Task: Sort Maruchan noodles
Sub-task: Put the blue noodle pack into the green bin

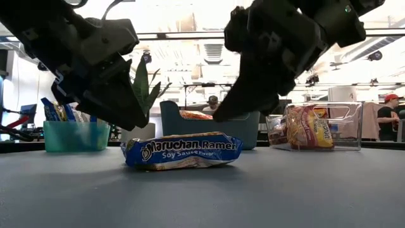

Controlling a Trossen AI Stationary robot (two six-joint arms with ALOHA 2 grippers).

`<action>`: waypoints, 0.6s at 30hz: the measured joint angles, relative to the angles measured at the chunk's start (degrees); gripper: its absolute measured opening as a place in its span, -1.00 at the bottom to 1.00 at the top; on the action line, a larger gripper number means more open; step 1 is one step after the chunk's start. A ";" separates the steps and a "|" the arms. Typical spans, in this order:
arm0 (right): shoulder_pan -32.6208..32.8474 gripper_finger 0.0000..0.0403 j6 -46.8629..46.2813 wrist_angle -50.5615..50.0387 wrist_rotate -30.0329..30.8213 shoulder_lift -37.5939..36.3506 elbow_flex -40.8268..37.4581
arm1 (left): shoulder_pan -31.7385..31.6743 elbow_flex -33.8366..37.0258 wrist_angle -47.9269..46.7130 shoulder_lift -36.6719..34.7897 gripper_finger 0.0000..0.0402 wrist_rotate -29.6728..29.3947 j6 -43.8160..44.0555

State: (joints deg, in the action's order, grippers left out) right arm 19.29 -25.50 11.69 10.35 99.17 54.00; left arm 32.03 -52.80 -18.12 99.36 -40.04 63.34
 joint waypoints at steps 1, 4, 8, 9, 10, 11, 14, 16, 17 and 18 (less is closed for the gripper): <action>0.00 -0.95 0.00 -0.52 -0.02 0.10 0.00 | 0.00 0.00 -0.15 -0.05 0.03 0.01 0.19; 0.21 -0.96 0.07 -0.22 0.02 0.85 -0.02 | 0.00 0.00 -0.30 -0.26 0.03 0.27 0.82; 0.27 -0.96 0.03 0.90 -0.14 2.51 0.00 | -0.29 0.02 -0.59 -1.08 0.03 2.26 3.07; 0.35 -0.96 0.02 1.02 -0.31 3.10 0.00 | -0.28 0.02 -0.61 -1.35 0.03 2.47 3.51; 0.35 -0.96 0.02 1.02 -0.35 3.50 -0.02 | -0.28 0.02 -0.79 -1.61 0.03 2.50 3.67; 0.35 -0.96 0.02 1.28 -0.33 3.84 0.00 | -0.28 0.02 -0.95 -1.92 0.03 2.50 3.69; 0.37 -0.96 0.00 1.28 -0.26 4.46 0.07 | -0.28 0.02 -1.25 -2.58 0.03 2.50 3.66; 0.37 -0.96 0.00 1.26 -0.26 4.56 0.07 | -0.28 0.02 -1.36 -2.65 0.03 2.11 3.66; 0.37 -0.96 0.00 1.24 -0.26 4.56 0.07 | -0.28 0.02 -1.37 -2.65 0.03 2.09 3.66; 0.37 -0.96 0.00 1.21 -0.26 4.56 0.07 | -0.28 0.04 -1.39 -2.65 0.03 2.03 3.66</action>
State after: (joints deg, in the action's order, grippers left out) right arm 19.66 -25.50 12.91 10.09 103.72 54.06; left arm 31.75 -52.76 -19.50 96.71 -38.01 67.00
